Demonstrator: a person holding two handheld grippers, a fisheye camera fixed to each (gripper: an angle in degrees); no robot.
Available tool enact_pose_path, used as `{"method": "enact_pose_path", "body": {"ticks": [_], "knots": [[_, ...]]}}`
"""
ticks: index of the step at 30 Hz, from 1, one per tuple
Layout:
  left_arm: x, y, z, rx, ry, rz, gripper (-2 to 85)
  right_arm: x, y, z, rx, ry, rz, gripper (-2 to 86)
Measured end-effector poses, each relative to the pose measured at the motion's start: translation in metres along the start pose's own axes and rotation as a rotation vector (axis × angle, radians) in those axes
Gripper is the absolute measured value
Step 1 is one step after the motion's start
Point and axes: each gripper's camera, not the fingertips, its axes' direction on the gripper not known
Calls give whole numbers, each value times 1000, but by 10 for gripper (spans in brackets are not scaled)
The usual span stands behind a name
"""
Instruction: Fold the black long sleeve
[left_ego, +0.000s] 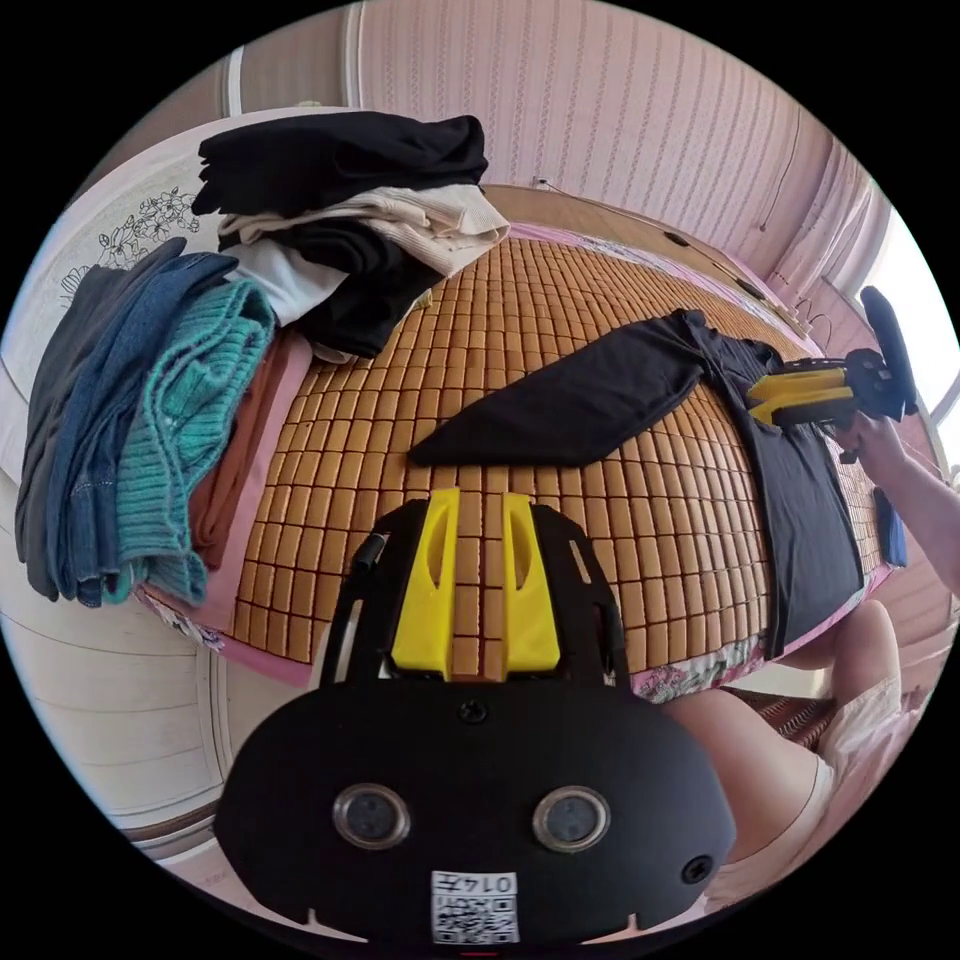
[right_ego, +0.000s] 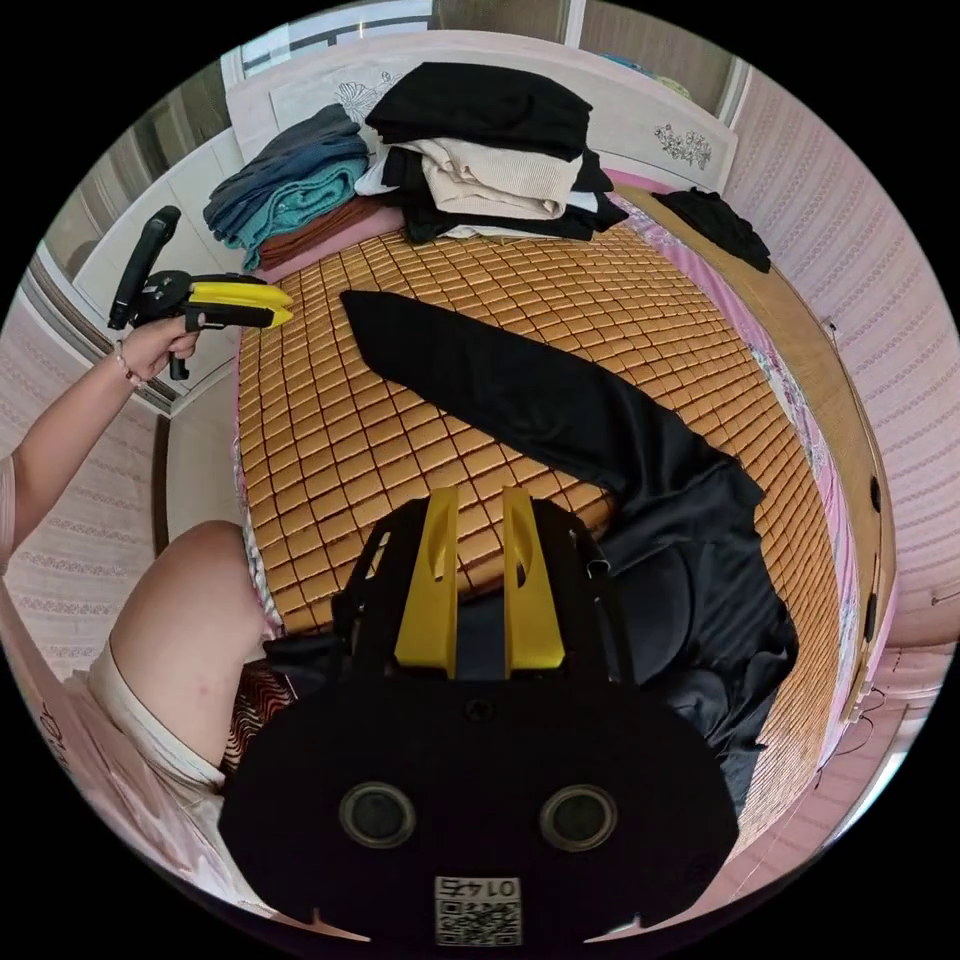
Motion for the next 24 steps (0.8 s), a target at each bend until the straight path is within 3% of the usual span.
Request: {"method": "enact_pose_path", "body": {"ticks": [7, 9, 14, 18, 21, 24], "knots": [[-16, -31, 58, -145, 14, -42, 74, -4, -110, 66, -60, 58, 23, 78], [-15, -26, 57, -121, 56, -19, 24, -4, -119, 85, -108, 74, 29, 78], [-9, -12, 22, -136, 149, 74, -7, -3, -120, 84, -56, 65, 14, 0], [-34, -10, -24, 28, 197, -72, -1, -2, -113, 58, 52, 62, -30, -8], [-57, -7, -2, -19, 114, -217, 33, 2, -107, 57, 39, 70, -34, -9], [-57, 5, 17, -46, 202, -274, 47, 9, -100, 65, -25, 74, -18, -9]]}}
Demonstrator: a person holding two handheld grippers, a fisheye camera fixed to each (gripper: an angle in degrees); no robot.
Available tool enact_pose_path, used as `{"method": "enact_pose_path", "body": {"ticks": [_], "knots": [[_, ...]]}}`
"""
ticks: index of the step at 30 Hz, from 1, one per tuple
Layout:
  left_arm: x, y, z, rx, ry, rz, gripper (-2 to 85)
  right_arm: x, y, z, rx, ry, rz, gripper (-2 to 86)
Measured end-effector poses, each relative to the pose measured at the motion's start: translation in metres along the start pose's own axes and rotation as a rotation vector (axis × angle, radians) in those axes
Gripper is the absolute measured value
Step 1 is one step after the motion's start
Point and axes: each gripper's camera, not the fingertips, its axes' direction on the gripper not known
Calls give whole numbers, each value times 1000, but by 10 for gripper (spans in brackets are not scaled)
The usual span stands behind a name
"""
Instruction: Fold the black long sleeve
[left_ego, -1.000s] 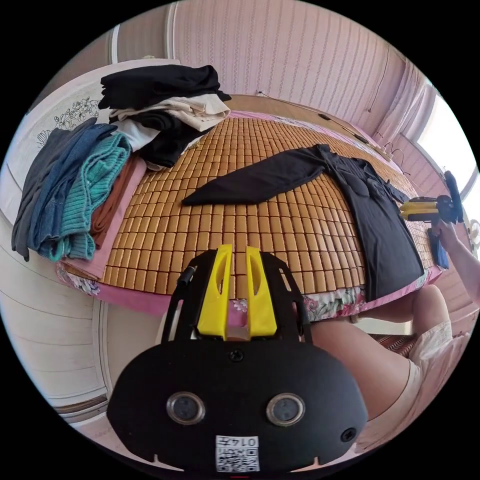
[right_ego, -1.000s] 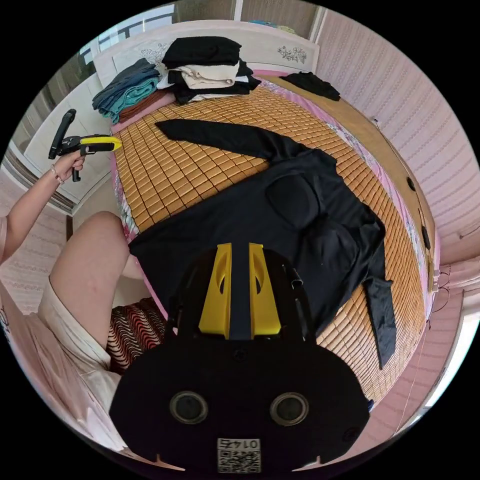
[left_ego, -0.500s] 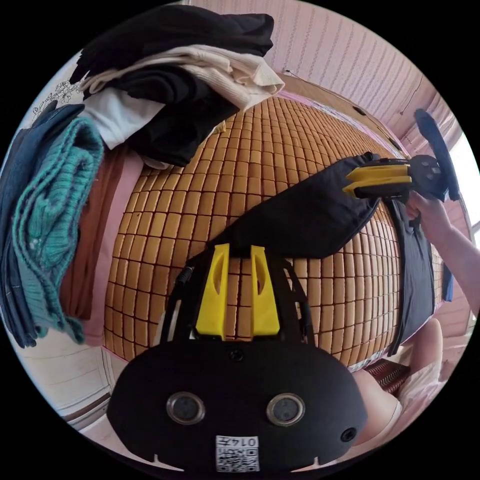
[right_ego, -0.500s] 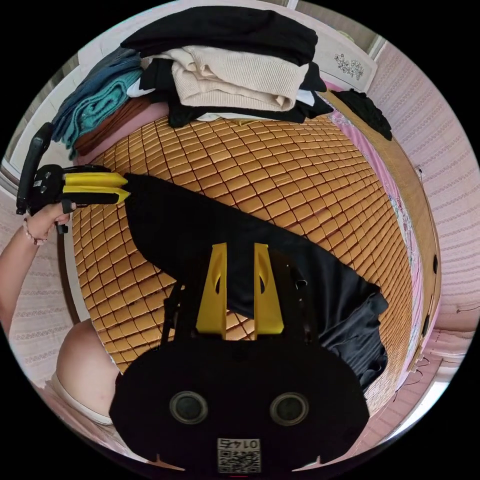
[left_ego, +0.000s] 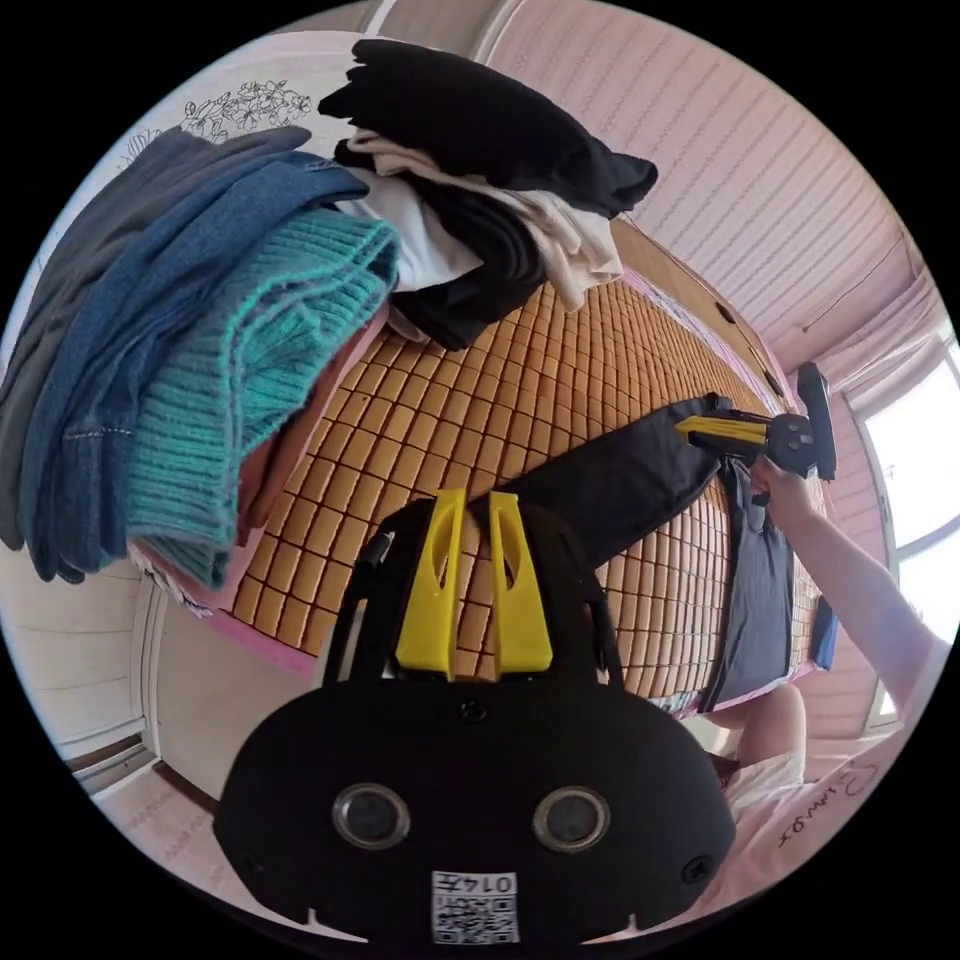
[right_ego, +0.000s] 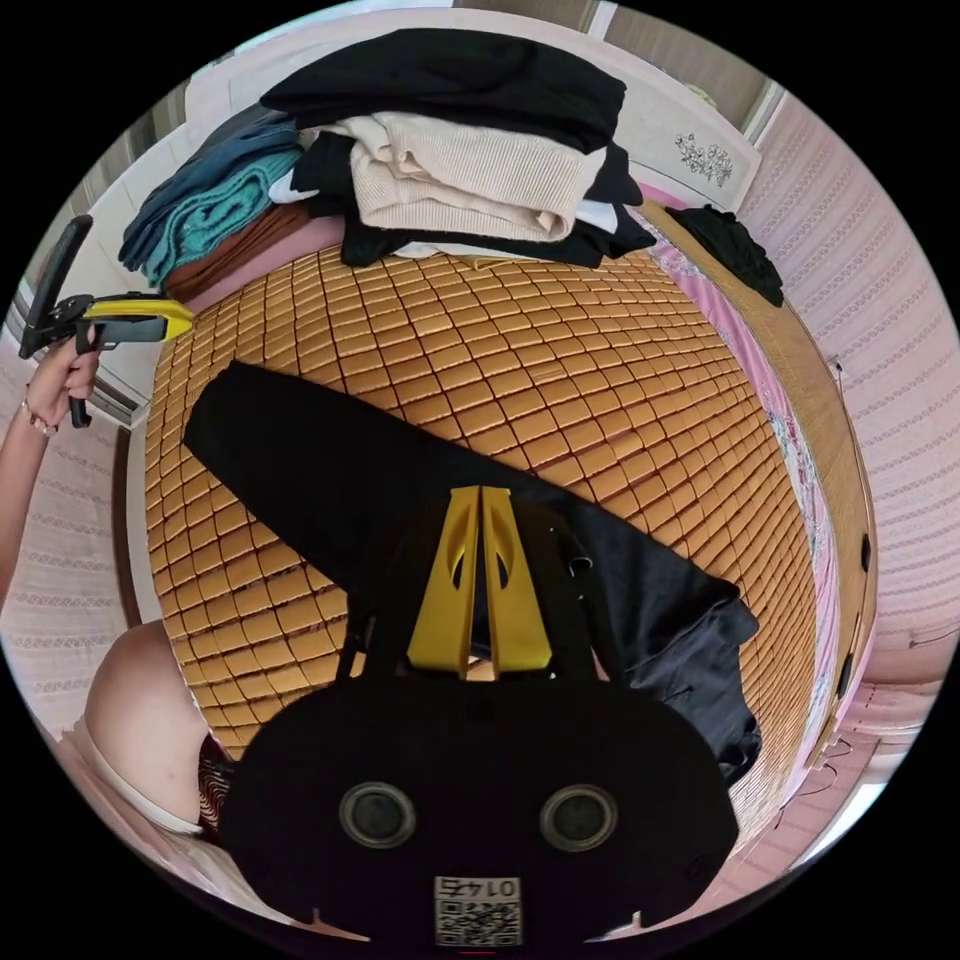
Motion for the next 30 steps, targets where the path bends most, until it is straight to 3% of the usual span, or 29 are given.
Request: {"method": "enact_pose_path", "body": {"ticks": [6, 10, 15, 17, 21, 26, 30], "knots": [[57, 21, 55, -100, -53, 147, 43, 24, 13, 14, -48, -5, 112, -6], [69, 27, 81, -75, -143, 156, 22, 38, 20, 8, -36, -26, 182, -5], [105, 42, 73, -35, -179, 207, 9, 58, 80, -49, 163, -215, 254, 25], [129, 55, 65, -11, -170, 265, 14, 58, 148, -81, 220, -221, 237, 41], [203, 88, 67, -4, -141, 416, 31, 73, 286, -112, 150, -144, 329, 44], [318, 97, 107, -53, -37, 581, 37, 133, 514, -150, -60, 44, 719, 46], [450, 86, 162, -100, 53, 742, 40, 185, 630, -179, -87, 119, 963, 55]]}}
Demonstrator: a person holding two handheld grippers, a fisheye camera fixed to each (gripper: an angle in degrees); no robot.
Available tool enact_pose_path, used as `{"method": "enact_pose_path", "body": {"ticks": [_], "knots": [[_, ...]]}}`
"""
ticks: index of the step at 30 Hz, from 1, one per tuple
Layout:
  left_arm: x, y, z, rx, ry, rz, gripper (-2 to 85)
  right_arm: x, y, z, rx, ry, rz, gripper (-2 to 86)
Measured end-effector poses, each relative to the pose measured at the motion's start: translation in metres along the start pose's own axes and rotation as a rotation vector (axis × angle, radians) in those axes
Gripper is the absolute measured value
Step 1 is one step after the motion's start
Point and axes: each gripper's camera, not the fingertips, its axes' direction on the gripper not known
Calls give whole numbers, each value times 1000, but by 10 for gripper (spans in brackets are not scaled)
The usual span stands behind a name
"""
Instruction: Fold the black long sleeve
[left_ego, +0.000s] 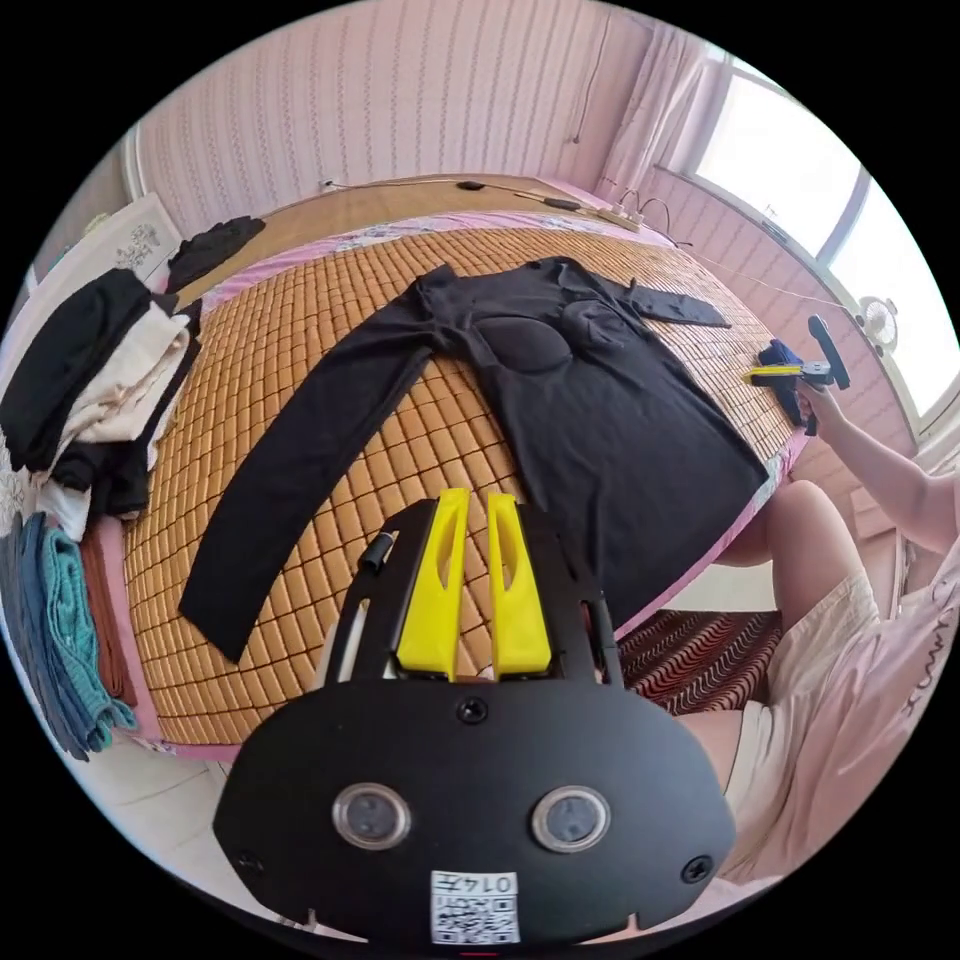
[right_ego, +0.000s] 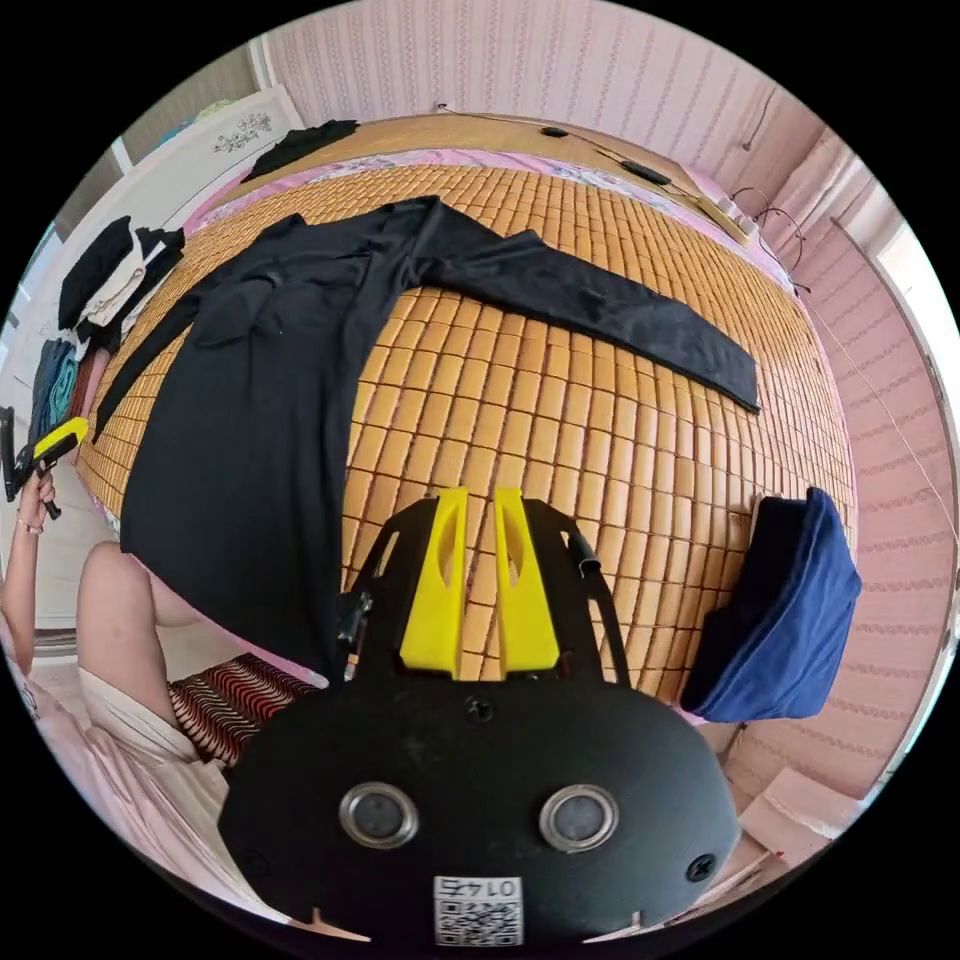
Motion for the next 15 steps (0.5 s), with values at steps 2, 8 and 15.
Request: {"method": "enact_pose_path", "body": {"ticks": [2, 8, 15], "knots": [[42, -48, 26, 6, 37, 77, 41, 67, 0, -6, 33, 22, 112, 65], [180, -203, 132, -25, 164, 265, 52, 178, -47, -2, 75, 72, 200, 93], [285, -337, 247, -27, 171, 309, 56, 246, -110, 16, 17, 183, 216, 87]]}}
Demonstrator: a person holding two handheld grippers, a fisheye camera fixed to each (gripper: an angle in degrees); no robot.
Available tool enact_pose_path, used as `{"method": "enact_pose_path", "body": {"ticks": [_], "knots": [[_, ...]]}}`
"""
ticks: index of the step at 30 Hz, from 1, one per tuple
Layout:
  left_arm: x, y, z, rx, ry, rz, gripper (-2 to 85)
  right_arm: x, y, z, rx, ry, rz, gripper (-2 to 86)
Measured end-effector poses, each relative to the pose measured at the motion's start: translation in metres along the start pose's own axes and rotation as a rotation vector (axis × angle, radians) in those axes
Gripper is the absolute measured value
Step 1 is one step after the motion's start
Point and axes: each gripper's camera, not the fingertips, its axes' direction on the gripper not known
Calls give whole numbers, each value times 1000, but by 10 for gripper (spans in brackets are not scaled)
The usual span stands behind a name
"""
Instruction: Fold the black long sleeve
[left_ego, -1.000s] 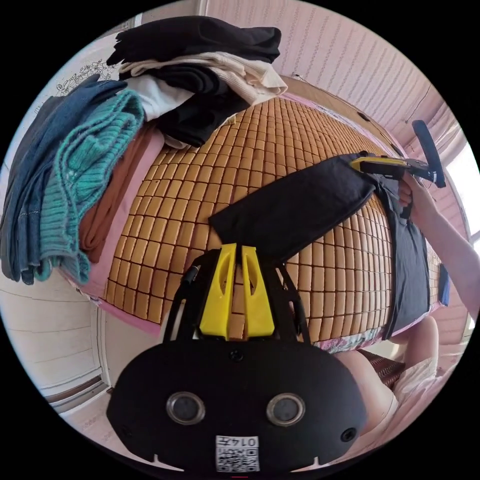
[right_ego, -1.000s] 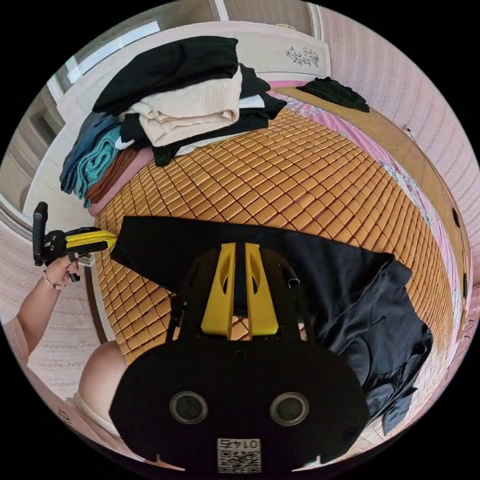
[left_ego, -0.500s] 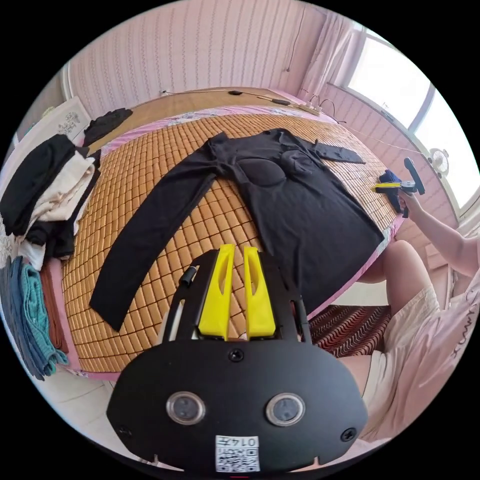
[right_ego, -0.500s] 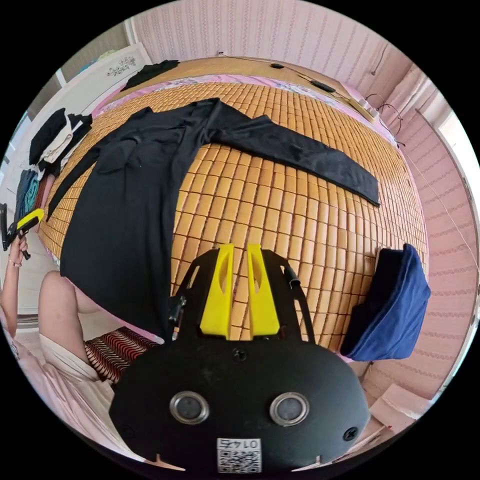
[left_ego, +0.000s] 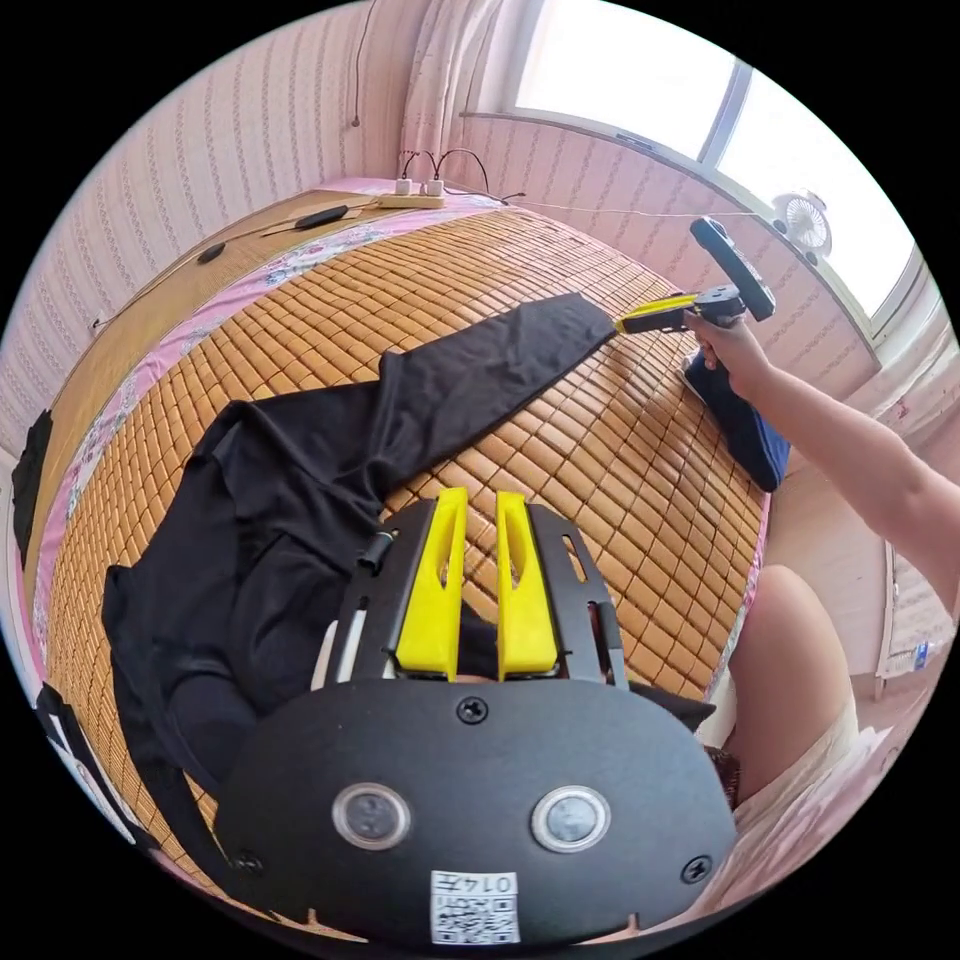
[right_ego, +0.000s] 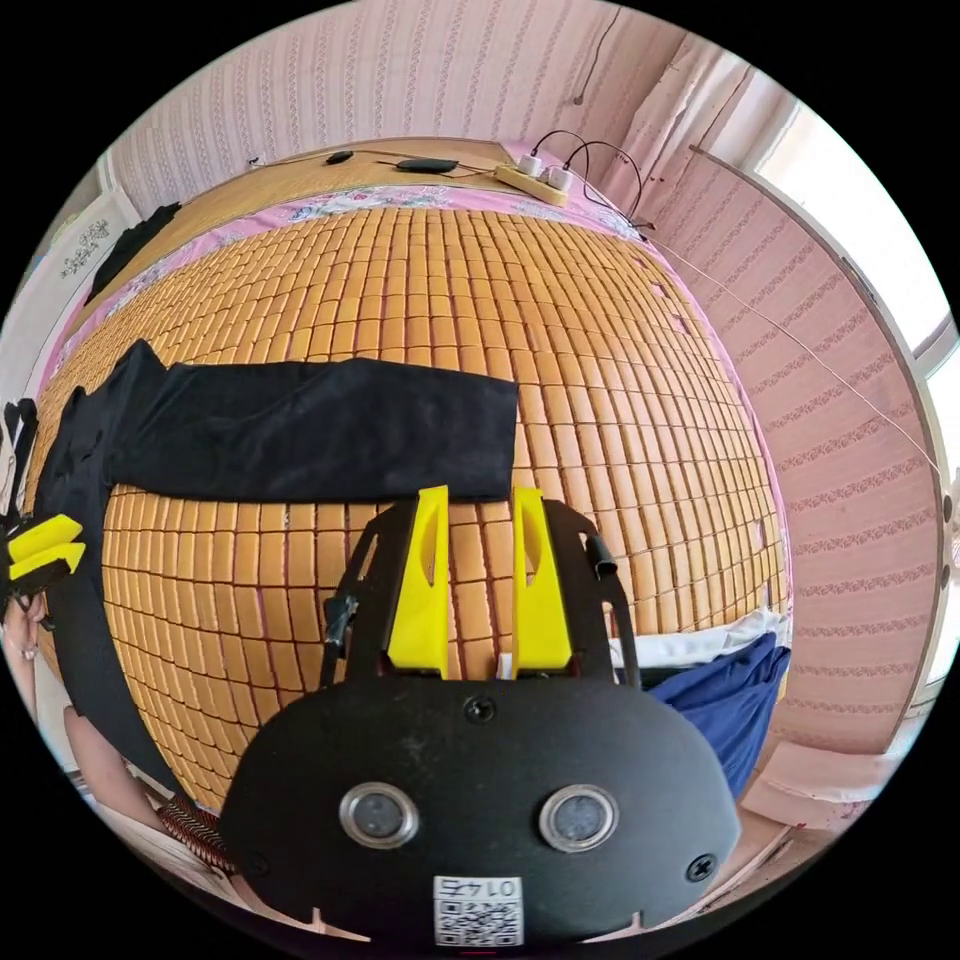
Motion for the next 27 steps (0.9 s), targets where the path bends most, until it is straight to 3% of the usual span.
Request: {"method": "enact_pose_path", "body": {"ticks": [5, 10, 19, 23, 27], "knots": [[4, -53, 56, -38, -40, -8, 58, 15, -14, 4, -111, -31, -86, 25], [3, -71, 84, -52, -37, -19, 58, 12, 6, -8, -225, 61, -262, 14], [8, -83, 115, -146, 21, 34, 47, 42, 14, -17, -318, -85, -224, 23], [11, -85, 111, -143, 8, 43, 60, 39, 15, -36, -316, -122, -256, 36], [7, -94, 102, -85, -25, 37, 62, 36, 8, -59, -182, -71, -249, 56]]}}
